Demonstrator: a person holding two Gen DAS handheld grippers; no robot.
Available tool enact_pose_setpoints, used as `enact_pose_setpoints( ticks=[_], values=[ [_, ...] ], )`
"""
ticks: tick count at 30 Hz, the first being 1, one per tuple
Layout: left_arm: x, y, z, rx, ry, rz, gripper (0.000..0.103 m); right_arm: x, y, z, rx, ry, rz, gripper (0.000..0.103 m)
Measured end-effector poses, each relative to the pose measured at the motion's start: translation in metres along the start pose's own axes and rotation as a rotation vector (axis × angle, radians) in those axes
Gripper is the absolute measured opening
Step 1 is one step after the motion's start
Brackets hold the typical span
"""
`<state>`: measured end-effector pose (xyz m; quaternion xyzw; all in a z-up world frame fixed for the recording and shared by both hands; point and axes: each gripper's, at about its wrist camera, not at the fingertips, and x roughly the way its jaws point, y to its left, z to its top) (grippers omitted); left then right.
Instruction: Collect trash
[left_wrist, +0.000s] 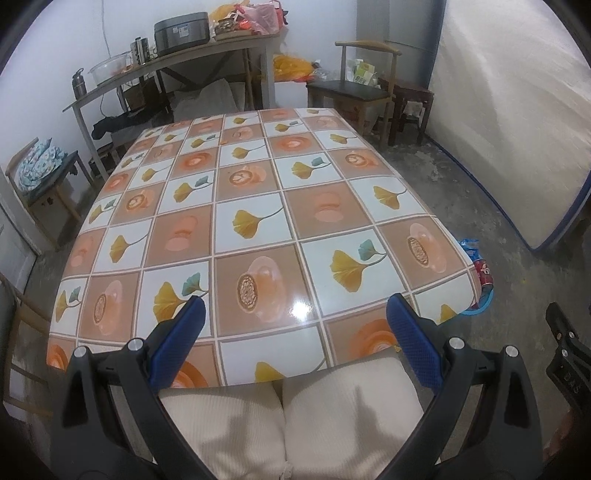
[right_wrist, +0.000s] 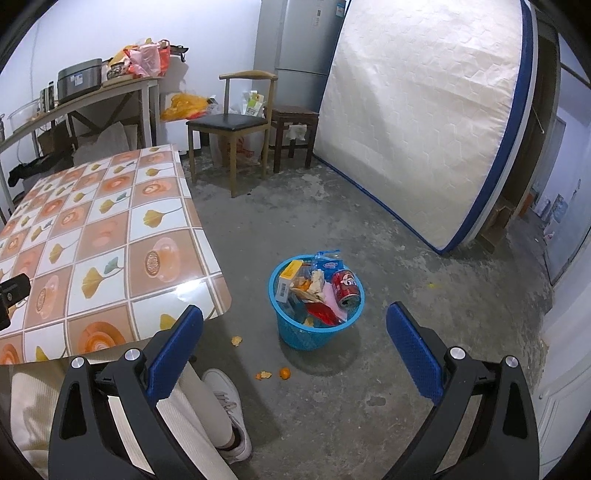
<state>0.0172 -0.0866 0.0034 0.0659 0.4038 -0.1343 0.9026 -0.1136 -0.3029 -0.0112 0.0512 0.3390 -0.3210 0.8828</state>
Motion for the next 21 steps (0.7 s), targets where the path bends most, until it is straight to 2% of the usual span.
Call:
enact_pose_setpoints(
  ticks=[21],
  values=[
    [0.0, 0.009, 0.002, -0.04, 0.006, 0.017, 0.094, -0.002, 0.013, 0.01, -0.056, -0.028, 0.08, 0.097]
  ],
)
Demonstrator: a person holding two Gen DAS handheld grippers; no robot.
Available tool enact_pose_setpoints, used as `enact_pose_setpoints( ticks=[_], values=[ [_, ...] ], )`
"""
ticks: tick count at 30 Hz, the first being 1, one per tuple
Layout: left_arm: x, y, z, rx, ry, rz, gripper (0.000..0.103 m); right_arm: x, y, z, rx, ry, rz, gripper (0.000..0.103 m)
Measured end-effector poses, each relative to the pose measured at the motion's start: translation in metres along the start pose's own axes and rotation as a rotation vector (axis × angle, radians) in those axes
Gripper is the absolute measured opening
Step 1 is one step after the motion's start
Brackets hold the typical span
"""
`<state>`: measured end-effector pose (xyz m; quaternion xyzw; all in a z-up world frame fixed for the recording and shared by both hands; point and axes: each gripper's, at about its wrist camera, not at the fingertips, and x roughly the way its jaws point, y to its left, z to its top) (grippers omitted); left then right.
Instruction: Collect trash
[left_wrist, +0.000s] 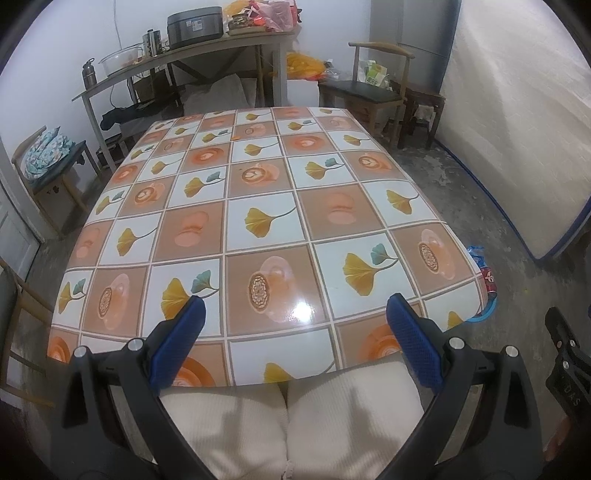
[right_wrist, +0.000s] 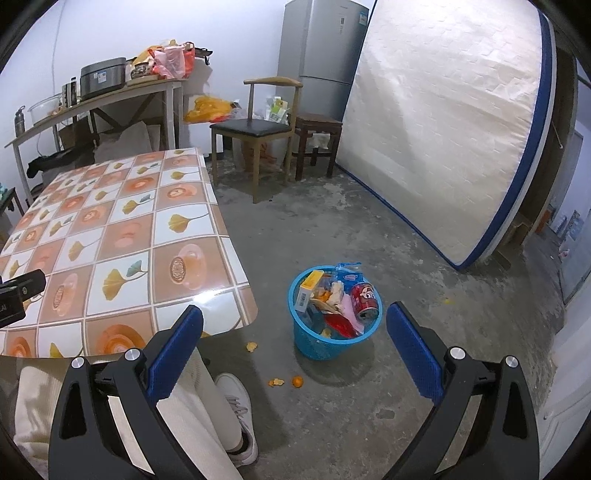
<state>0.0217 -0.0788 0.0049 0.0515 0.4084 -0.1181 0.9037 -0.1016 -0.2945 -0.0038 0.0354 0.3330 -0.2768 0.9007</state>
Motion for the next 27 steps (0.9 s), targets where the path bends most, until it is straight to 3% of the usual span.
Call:
enact_pose_setpoints(
  ticks=[27],
  values=[
    [0.0047, -0.0042, -0.0022, 0.022, 0.016, -0.014, 0.094, 0.0044, 0.0059, -0.0003, -0.009, 0.004, 0.015, 0.097]
  ],
)
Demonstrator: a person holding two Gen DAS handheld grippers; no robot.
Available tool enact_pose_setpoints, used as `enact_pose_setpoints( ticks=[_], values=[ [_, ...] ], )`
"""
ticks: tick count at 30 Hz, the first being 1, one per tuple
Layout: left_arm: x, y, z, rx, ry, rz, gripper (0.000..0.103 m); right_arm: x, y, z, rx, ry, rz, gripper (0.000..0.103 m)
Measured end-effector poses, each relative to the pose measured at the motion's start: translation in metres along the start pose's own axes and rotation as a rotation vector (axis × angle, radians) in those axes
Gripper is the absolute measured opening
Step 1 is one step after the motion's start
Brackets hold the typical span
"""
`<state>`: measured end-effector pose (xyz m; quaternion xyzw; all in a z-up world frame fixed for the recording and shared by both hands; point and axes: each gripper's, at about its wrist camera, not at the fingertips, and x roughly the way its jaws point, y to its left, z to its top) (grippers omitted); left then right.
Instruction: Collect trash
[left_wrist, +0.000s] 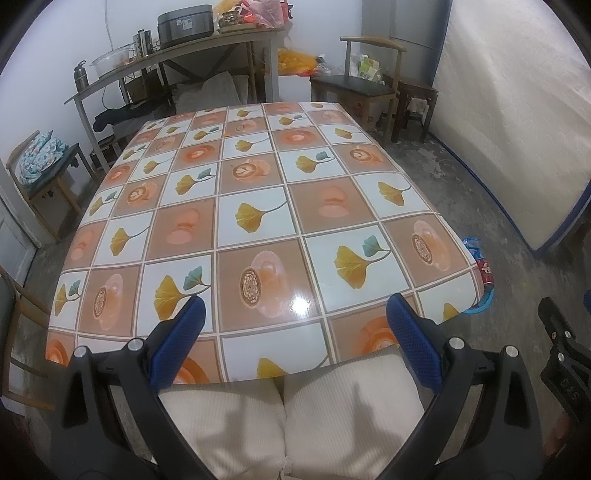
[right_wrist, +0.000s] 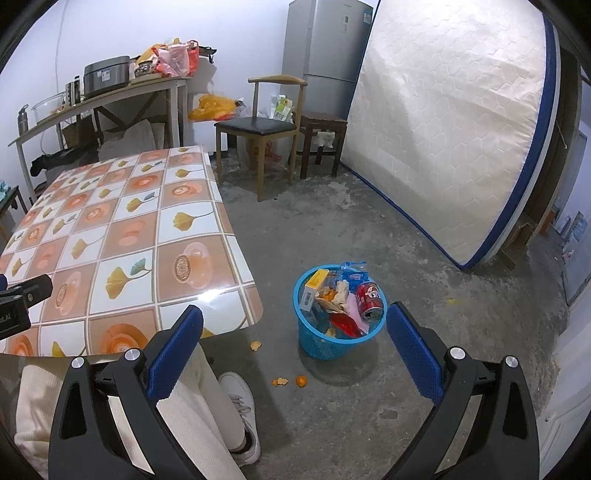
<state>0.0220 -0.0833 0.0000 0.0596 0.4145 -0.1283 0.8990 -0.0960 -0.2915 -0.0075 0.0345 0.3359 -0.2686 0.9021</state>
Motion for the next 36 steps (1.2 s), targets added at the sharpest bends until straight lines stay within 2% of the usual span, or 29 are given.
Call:
enact_pose_setpoints(
  ticks=[36],
  values=[
    [-0.008, 0.016, -0.004, -0.044, -0.002, 0.024, 0.094, 0.0, 0.008, 0.003, -0.022, -0.003, 0.027, 0.097]
  ],
)
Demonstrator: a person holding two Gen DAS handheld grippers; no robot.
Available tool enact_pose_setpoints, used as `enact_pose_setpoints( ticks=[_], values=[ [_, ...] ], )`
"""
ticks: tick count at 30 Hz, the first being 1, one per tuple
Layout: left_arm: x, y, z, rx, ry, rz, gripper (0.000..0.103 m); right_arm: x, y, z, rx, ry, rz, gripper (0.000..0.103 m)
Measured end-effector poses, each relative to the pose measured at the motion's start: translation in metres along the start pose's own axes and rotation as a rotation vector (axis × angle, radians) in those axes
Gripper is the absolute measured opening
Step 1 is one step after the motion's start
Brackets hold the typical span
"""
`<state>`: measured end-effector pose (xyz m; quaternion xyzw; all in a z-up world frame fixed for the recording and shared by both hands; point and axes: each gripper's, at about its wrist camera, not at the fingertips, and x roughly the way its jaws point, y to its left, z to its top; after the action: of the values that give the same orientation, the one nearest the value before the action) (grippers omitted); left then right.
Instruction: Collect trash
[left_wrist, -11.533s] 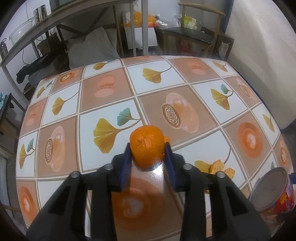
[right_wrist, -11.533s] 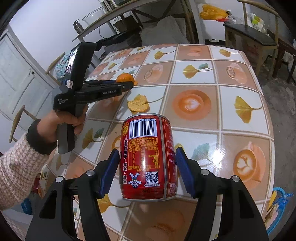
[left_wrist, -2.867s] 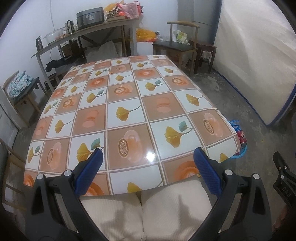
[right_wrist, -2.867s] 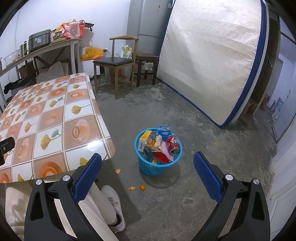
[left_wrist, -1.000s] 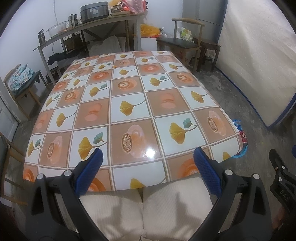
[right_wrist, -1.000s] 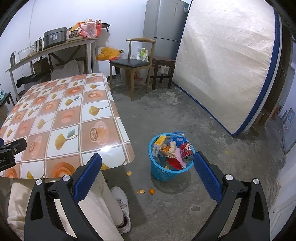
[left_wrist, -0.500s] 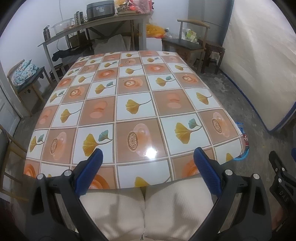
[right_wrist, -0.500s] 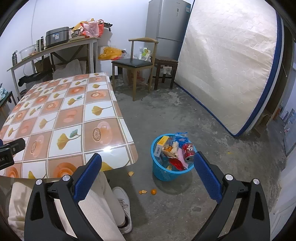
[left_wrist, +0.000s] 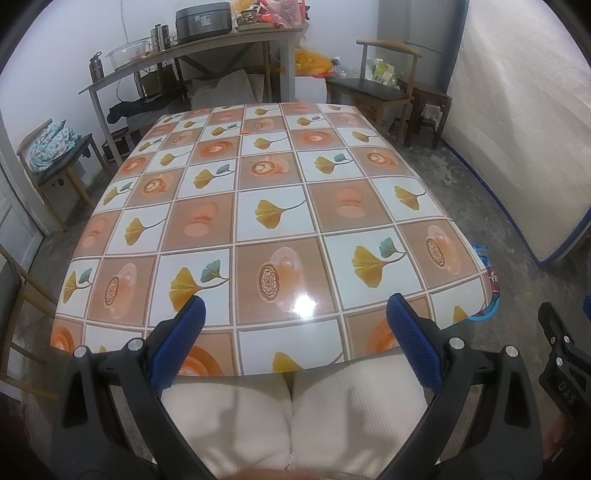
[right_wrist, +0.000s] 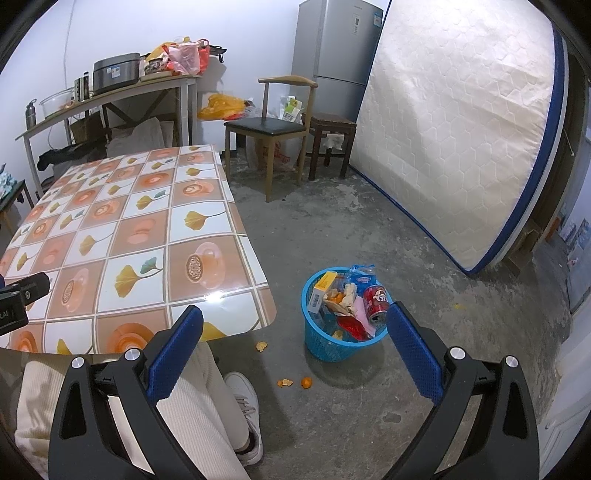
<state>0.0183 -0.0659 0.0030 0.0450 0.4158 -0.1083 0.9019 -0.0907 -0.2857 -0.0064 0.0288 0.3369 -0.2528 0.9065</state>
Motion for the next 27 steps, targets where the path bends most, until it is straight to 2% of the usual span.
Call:
enact_pose_setpoints(
  ticks=[27],
  values=[
    [0.0006, -0.0004, 0.0003, 0.002, -0.001, -0.001, 0.094, -0.0035, 0.0015, 0.0043, -0.018, -0.01, 0.003, 0.097]
  ],
)
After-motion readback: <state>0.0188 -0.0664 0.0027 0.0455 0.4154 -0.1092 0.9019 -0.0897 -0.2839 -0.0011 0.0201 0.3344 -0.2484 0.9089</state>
